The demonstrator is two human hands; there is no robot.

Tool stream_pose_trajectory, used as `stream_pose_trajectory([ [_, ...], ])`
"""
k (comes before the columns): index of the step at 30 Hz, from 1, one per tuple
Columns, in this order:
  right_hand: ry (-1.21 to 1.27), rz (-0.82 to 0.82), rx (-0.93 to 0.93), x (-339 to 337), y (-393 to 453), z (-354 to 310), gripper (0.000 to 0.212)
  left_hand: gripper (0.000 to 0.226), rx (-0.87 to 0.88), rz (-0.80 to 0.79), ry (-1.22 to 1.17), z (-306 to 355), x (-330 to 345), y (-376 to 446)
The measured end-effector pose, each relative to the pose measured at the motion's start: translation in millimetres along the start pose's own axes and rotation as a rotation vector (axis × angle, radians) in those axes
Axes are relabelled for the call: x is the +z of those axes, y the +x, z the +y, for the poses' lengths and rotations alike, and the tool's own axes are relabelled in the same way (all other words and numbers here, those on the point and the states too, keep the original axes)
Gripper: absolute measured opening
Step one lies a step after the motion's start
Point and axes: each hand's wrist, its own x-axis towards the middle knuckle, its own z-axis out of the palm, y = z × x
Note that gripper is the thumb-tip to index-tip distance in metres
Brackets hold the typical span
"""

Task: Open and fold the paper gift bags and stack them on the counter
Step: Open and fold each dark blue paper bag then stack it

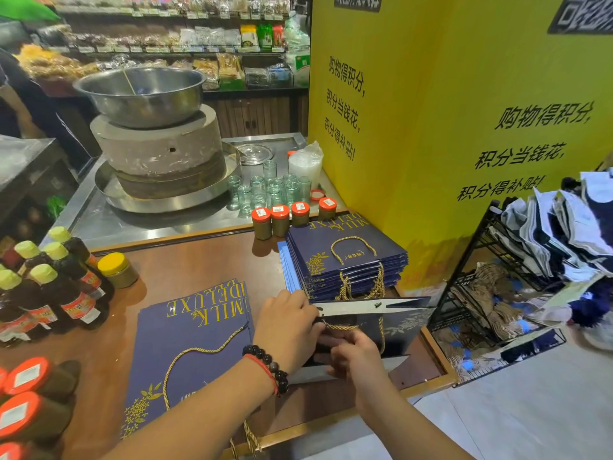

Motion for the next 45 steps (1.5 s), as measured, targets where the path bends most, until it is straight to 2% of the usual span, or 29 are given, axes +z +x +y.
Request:
stream_pose_trajectory([
  [3, -0.183, 0.13, -0.12, -10.5, -2.0, 7.9, 0.016, 0.031, 0.004, 0.011, 0.014, -0.2, 1.9, -1.2],
  [6, -0.457, 0.213, -0.447, -18.0, -7.2, 3.6, 0.02, 0.02, 0.06, 0.081, 0.028, 1.2, 2.7, -2.4],
  [9, -0.758, 0.212, -0.837, -18.8, -1.1, -23.5, 0.014, 0.026, 0.08, 0.111, -0.004, -1.1, 10.4, -4.8],
  [10, -0.931, 0.179, -0.851, -17.4, 4.7, -33.9, 0.016, 0.026, 0.079, 0.131, -0.014, -1.5, 12.3, -6.7],
  [12, -1.247, 0.019, -0.618, -14.4, 17.0, -53.2, 0.024, 0.025, 0.073, 0.165, -0.023, -0.1, 13.4, -9.7],
  [13, -1.323, -0.053, -0.485, -13.3, 22.8, -59.1, 0.028, 0.026, 0.067, 0.17, -0.024, 0.9, 13.8, -10.8],
  [15, -1.308, -0.139, -0.342, -10.4, 31.5, -65.1, 0.03, 0.027, 0.065, 0.185, -0.027, 2.6, 14.1, -12.7],
  [19, -1.217, -0.207, -0.239, -2.9, 37.4, -68.1, 0.027, 0.027, 0.081, 0.273, -0.05, 2.8, 17.4, -14.1],
  [25, -1.203, -0.256, -0.162, 3.7, 39.2, -68.1, 0.019, 0.03, 0.109, 0.308, -0.089, 1.3, 21.6, -18.5],
  [30, -1.209, -0.222, -0.174, 3.9, 39.5, -62.9, 0.022, 0.029, 0.096, 0.288, -0.103, -0.2, 22.0, -19.3],
  [33, -1.234, -0.175, -0.211, 3.1, 36.1, -61.0, 0.019, 0.033, 0.094, 0.278, -0.087, 0.0, 20.1, -15.0],
  [36, -1.225, -0.055, -0.278, -0.1, 33.1, -57.6, 0.017, 0.033, 0.094, 0.272, -0.084, 0.5, 20.1, -12.7],
  [40, -0.965, 0.161, -0.439, -22.6, 37.1, -80.5, 0.019, 0.031, 0.123, 0.257, -0.108, -3.6, 20.3, -16.3],
  [45, -0.916, 0.154, -0.565, -43.3, 26.9, -90.5, 0.018, 0.032, 0.096, 0.232, -0.137, 1.6, 12.9, -6.8],
])
